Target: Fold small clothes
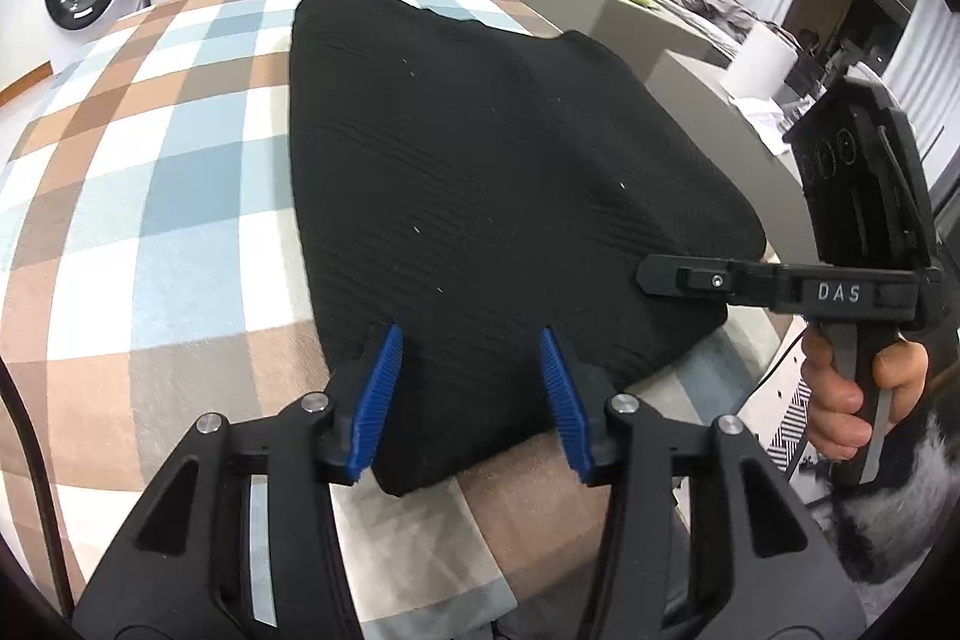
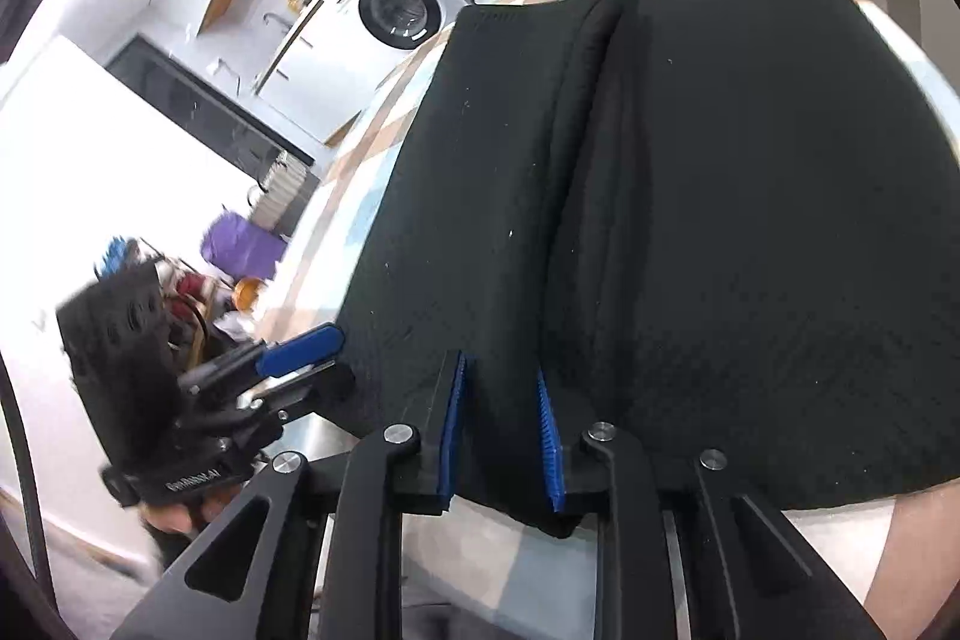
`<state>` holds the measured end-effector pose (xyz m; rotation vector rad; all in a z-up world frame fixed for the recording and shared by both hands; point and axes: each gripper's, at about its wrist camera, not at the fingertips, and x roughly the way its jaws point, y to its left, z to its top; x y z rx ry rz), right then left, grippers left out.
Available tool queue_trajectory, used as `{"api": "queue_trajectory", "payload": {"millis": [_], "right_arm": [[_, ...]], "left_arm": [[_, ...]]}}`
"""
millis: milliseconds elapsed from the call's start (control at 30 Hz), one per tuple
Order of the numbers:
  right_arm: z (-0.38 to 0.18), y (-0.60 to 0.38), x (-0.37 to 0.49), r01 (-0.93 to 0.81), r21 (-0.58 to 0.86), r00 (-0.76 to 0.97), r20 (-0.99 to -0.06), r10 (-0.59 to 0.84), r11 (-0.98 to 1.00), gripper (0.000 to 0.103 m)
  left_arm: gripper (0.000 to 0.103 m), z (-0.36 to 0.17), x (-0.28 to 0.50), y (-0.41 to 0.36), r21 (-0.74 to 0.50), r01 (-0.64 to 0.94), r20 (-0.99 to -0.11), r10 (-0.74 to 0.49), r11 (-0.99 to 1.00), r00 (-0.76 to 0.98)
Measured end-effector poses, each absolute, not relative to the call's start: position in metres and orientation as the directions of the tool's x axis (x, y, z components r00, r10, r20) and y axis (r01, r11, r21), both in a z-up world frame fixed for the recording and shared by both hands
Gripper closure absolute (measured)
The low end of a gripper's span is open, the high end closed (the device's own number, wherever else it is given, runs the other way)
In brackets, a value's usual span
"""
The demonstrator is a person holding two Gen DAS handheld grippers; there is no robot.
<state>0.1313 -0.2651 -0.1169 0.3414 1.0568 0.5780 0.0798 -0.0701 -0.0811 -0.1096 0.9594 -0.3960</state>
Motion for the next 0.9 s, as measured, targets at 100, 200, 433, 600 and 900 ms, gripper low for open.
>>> {"api": "queue_trajectory", "payload": {"millis": [100,200,433,600,900], "right_arm": [[-0.105,-0.254,0.129,-0.331,0.433,0.41,-0.734,0.541,0.838,0.092],[-0.085,-0.251,0.124,-0.363,0.382,0.455,-0.723,0.52,0.85,0.092],[-0.11,-0.257,0.132,-0.317,0.344,0.39,-0.802,0.452,0.884,0.092],[-0.101,-0.273,0.132,-0.3,0.386,0.389,-0.786,0.481,0.872,0.088],[-0.113,-0.287,0.167,-0.194,0.507,0.4,-0.74,0.54,0.84,0.054]], "left_arm": [[0.058,-0.083,0.08,-0.072,-0.262,0.274,-0.778,-0.37,0.925,0.507],[0.058,-0.08,0.079,-0.071,-0.26,0.273,-0.774,-0.369,0.926,0.514],[0.058,-0.085,0.075,-0.069,-0.263,0.27,-0.777,-0.369,0.926,0.51],[0.058,-0.083,0.075,-0.064,-0.271,0.263,-0.776,-0.372,0.926,0.51],[0.058,-0.083,0.085,-0.037,-0.332,0.157,-0.766,-0.363,0.93,0.53]]}}
